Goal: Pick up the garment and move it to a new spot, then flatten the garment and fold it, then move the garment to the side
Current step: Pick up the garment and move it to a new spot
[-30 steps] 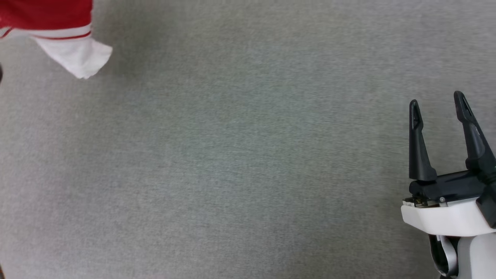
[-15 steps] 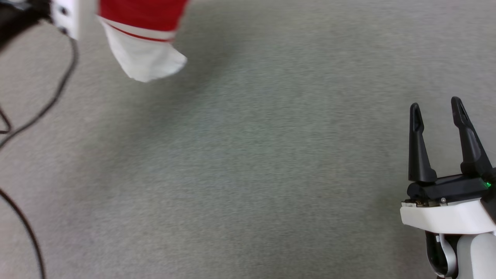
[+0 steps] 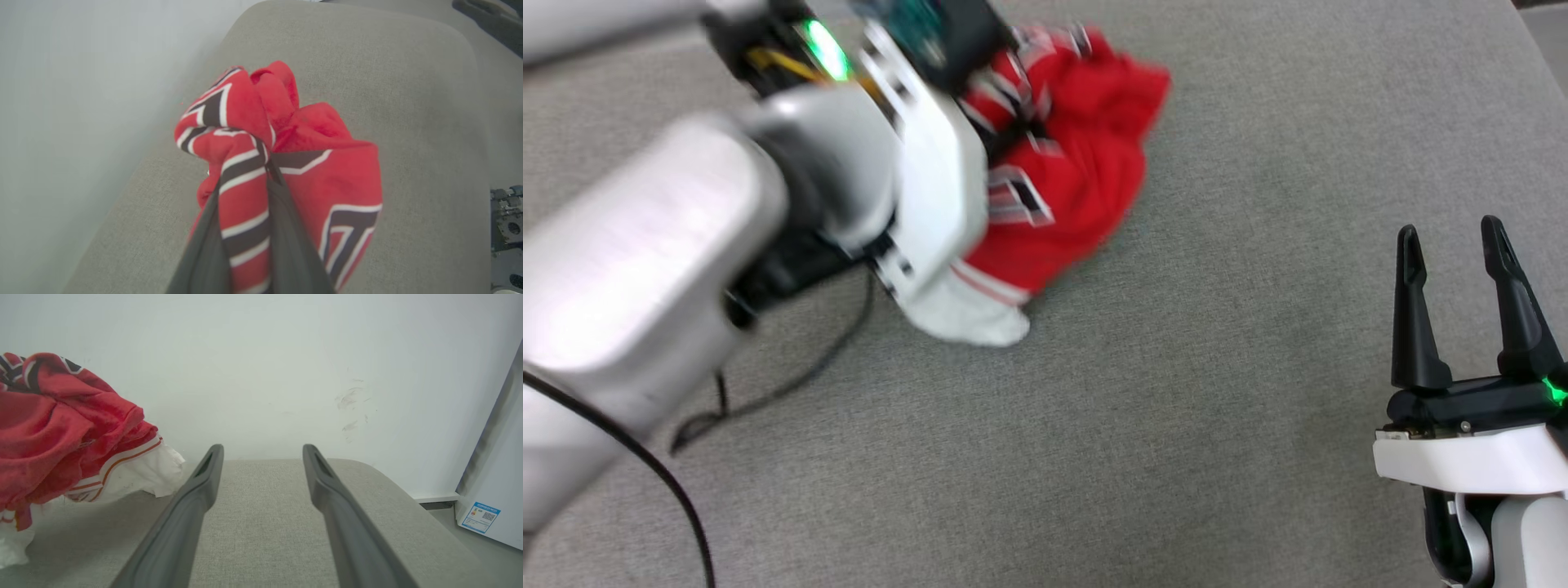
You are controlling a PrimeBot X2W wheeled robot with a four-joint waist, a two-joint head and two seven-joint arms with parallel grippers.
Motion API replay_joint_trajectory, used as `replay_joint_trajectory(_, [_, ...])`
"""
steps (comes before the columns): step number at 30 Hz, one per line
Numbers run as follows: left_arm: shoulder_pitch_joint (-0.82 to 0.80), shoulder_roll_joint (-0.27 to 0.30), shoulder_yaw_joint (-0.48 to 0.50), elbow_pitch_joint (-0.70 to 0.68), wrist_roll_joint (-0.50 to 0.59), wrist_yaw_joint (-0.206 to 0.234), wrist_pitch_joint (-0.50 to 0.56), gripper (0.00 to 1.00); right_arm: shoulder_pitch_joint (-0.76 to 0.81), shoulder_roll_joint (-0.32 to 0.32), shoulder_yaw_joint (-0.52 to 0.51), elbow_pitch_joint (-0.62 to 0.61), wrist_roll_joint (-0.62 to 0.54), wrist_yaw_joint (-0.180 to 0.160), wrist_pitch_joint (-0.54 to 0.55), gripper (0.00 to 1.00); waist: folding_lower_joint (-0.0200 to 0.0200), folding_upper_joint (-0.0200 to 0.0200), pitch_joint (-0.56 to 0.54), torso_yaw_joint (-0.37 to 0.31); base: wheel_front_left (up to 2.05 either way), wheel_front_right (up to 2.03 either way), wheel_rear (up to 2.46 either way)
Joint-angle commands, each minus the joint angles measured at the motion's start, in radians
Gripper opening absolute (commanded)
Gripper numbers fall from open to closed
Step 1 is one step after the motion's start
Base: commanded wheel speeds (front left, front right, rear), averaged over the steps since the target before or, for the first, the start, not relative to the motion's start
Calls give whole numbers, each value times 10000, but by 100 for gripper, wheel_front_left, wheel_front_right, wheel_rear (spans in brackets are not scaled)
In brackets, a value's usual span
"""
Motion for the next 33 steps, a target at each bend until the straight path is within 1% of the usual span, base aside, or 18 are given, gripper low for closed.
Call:
replay_joint_trajectory(1, [358, -134, -252, -18, 47, 4, -122, 0, 79, 25, 4, 29, 85, -6, -24, 100, 0, 0, 80, -54, 0, 0, 0])
replay_joint_trajectory(4, [914, -348, -830, 156, -9, 4, -255, 0, 63, 23, -6, 73, 103, -6, -24, 100, 0, 0, 191, -58, 0, 0, 0])
replay_joint_trajectory(6, [1182, -406, -1150, 432, 140, 4, -421, 0, 20, 25, 24, 119, 87, -6, -24, 100, 0, 0, 270, -62, 0, 0, 0])
replay_joint_trajectory(7, [1182, -406, -1150, 432, 140, 4, -421, 0, 20, 25, 24, 119, 87, -6, -24, 100, 0, 0, 270, -62, 0, 0, 0])
replay_joint_trajectory(11, [1903, -660, -1854, 1198, 141, 2, -763, 0, -41, 23, 8, 221, 24, -6, -24, 100, 0, 0, 386, -30, 0, 0, 0])
replay_joint_trajectory(18, [2853, -1073, -2602, 2597, 163, 2, -1301, 0, 4, 24, -16, 359, -76, -6, -24, 100, 0, 0, 369, 93, 0, 0, 0])
replay_joint_trajectory(19, [2888, -1133, -2631, 2742, 251, 2, -1468, 27, 38, 22, -34, 377, -110, -6, -24, 100, 0, 0, 324, 137, 0, 0, 0])
replay_joint_trajectory(20, [2893, -1200, -2570, 2887, 301, 3, -1775, 100, 79, 22, -41, 399, -130, -6, -24, 100, 0, 0, 265, 176, 0, 0, 0])
replay_joint_trajectory(23, [2789, -1460, -2176, 3099, 442, 76, -2820, 100, 184, 22, -55, 466, -184, -6, -24, 100, 0, 0, 26, 328, 0, 0, 0])
replay_joint_trajectory(25, [2673, -1564, -1828, 3084, 669, 324, -3728, 100, 235, 21, -58, 493, -235, -6, -24, 100, 0, 0, -157, 443, 0, 0, 0])
replay_joint_trajectory(29, [2797, -1642, -1234, 2969, 1243, 1149, -5506, 100, 435, 22, -86, 551, -330, -6, -24, 100, 0, 0, -569, 759, 0, 0, 0])
replay_joint_trajectory(33, [3292, -1565, -799, 2893, 1647, 2101, -6937, 100, 630, 21, -102, 591, -415, -6, -24, 100, 0, 0, -921, 1115, 0, 0, 0])
